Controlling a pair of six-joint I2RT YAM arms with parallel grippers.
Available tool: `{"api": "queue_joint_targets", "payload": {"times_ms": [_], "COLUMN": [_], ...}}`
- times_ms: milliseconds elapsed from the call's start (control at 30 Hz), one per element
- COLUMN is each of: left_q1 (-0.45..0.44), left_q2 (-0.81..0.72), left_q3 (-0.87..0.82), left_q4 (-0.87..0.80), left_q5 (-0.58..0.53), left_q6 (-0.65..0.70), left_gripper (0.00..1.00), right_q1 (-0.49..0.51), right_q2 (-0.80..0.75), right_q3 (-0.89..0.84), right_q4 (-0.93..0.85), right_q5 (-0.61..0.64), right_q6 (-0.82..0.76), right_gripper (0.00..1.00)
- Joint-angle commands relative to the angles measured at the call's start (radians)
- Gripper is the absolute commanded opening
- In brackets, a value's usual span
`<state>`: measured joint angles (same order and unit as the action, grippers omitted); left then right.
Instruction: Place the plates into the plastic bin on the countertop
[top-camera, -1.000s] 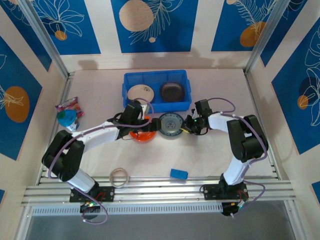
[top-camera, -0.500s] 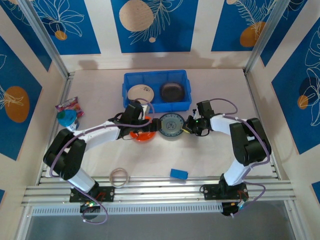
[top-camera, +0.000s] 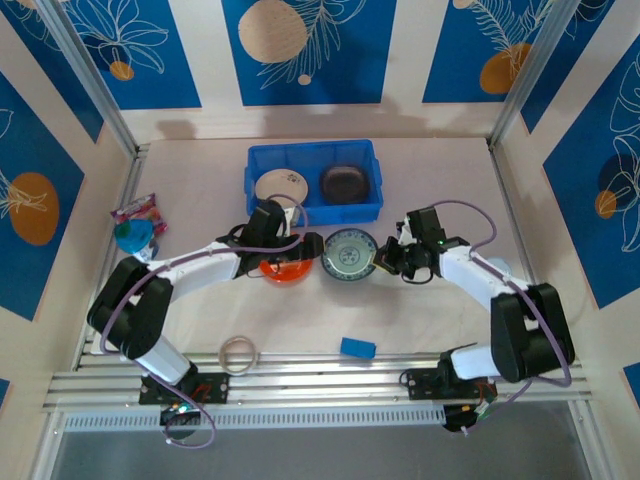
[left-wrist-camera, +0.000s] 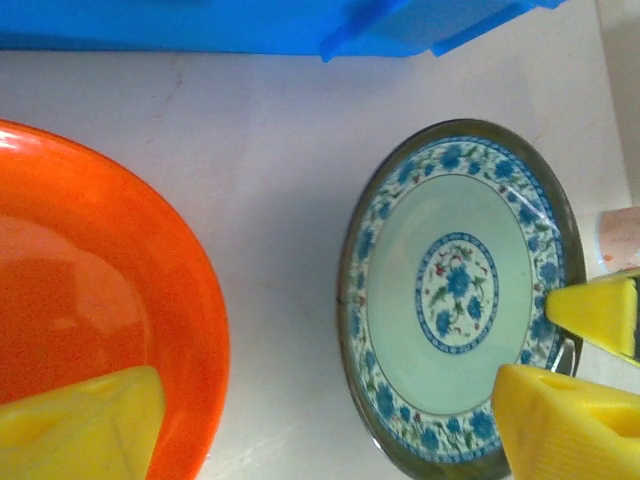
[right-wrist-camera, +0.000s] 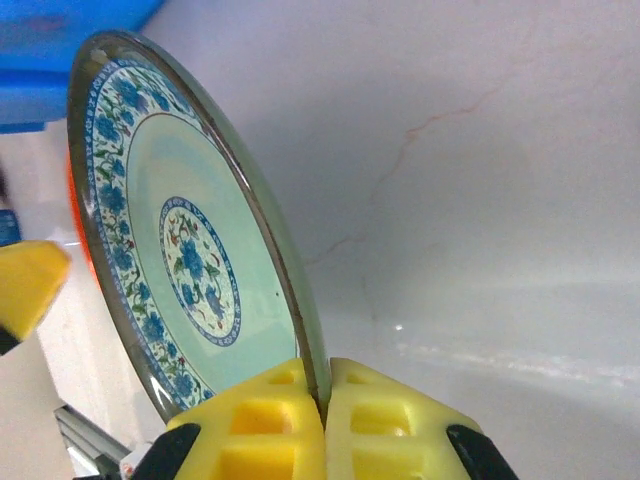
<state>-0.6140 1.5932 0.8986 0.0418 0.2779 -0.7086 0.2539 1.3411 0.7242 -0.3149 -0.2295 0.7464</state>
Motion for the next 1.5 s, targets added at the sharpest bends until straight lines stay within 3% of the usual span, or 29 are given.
{"api": "queue_joint_targets", "payload": {"times_ms": [0,267,400,533,667,733,900,967,1133,1200,1300,1333,1400,1467], "left_q1": [0.013,0.018,0.020,0.021,0.023,0.026,0.034,0.037,0.047,0.053,0.071,0.079,0.101,0.128], "left_q2": [0.038,0.066,0.065,0.060,0.057,0.052,0.022,0.004,-0.035,-0.049,-0.074,-0.087,-0.135,-0.189], "left_q3": [0.005,0.028,0.024,0.019,0.012,0.004,-0.023,-0.028,-0.039,-0.042,-0.041,-0.044,-0.063,-0.084], "left_q4": [0.066,0.085,0.102,0.114,0.123,0.134,0.176,0.170,0.146,0.143,0.111,0.098,0.070,0.040], "left_q5": [0.067,0.115,0.128,0.139,0.149,0.157,0.198,0.199,0.195,0.194,0.187,0.180,0.147,0.107], "left_q6": [-0.043,-0.070,-0.086,-0.092,-0.099,-0.103,-0.117,-0.116,-0.104,-0.104,-0.099,-0.099,-0.095,-0.081], "left_gripper": [0.76,0.47,0.23,0.18,0.00,0.00,0.00,0.00,0.00,0.00,0.01,0.15,0.54,0.75], "right_q1": [-0.003,0.027,0.036,0.042,0.049,0.048,0.050,0.049,0.049,0.050,0.052,0.054,0.056,0.058], "right_q2": [-0.059,-0.085,-0.077,-0.073,-0.059,-0.049,-0.017,0.002,0.044,0.067,0.091,0.095,0.108,0.131], "right_q3": [-0.011,0.019,0.031,0.037,0.049,0.059,0.101,0.118,0.149,0.167,0.201,0.215,0.261,0.321], "right_q4": [-0.022,-0.018,-0.017,-0.006,0.002,0.002,0.000,-0.003,0.015,0.019,0.019,0.019,0.008,-0.010], "right_q5": [-0.074,-0.076,-0.071,-0.073,-0.068,-0.062,-0.039,-0.026,-0.024,-0.026,-0.024,-0.021,-0.003,0.018], "right_q6": [0.012,0.011,0.008,0.010,0.005,0.004,-0.013,-0.023,-0.029,-0.031,-0.028,-0.028,-0.031,-0.034], "right_gripper": [0.00,0.00,0.00,0.00,0.00,0.01,0.25,0.27,0.18,0.04,0.00,0.00,0.00,0.00]}}
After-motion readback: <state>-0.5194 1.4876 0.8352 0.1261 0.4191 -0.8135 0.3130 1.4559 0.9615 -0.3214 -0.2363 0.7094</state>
